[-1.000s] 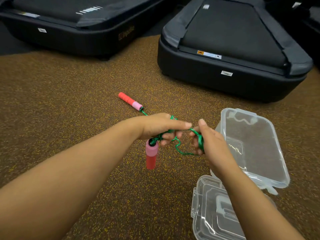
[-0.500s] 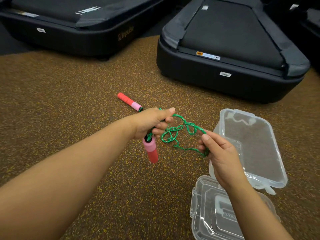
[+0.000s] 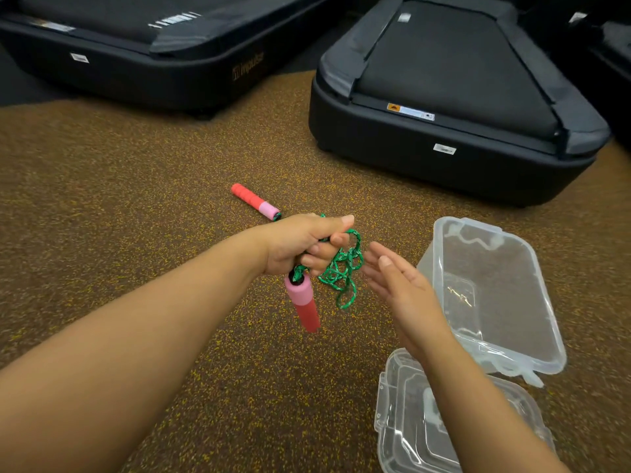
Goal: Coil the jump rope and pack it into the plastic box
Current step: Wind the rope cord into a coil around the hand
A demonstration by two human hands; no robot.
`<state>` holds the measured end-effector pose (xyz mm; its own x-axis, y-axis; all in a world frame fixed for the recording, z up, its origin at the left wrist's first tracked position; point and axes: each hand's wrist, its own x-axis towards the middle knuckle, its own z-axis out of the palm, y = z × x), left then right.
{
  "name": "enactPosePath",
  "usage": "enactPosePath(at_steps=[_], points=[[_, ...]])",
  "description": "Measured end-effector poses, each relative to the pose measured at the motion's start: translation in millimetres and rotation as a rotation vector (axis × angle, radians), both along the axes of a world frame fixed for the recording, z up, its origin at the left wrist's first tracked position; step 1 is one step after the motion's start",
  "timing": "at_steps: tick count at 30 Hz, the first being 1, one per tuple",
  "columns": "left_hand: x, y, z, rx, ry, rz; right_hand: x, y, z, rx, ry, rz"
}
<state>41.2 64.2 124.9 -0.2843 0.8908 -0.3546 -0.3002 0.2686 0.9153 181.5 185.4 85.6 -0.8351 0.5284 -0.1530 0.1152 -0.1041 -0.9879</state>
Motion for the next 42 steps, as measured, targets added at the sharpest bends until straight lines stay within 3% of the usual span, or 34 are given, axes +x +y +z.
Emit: enactPosePath(at_steps=[6, 12, 18, 23, 29, 33, 39, 42], points=[[-1.1, -2.5, -0.8, 0.027, -0.024, -0.031, -3.8, -0.4, -6.5, -0.220, -0.092, 0.162], [-2.7, -5.5, -0.4, 0.037, -0.044, -0.002, -1.8, -8.5, -12.8, -0.262, -0.124, 0.311], [-2.2, -4.7, -0.2, 0.033, -0.045, 0.021, 3.5, -7.8, -14.3, -0.478, -0.083, 0.357], [-1.0, -1.8, -0.6, 0.036, -0.058, 0.020, 6.1, -11.2, -12.7, -0.508, -0.177, 0.428], [-0.4, -1.5, 0.5, 0.050, -0.074, 0.068, 10.7, -11.8, -20.2, -0.666, -0.045, 0.256], [-1.1, -3.9, 2.8, 0.077, -0.080, 0.094, 8.7, -11.1, -26.7, -0.546, -0.049, 0.134], [-14.7, -12.9, 3.1, 0.086, -0.136, 0.232, 10.3, 8.2, -44.3, -0.449, -0.005, -0.343], [-17.7, -14.9, -1.6, 0.066, -0.124, 0.279, 14.5, 8.6, -48.5, -0.374, -0.031, -0.409]])
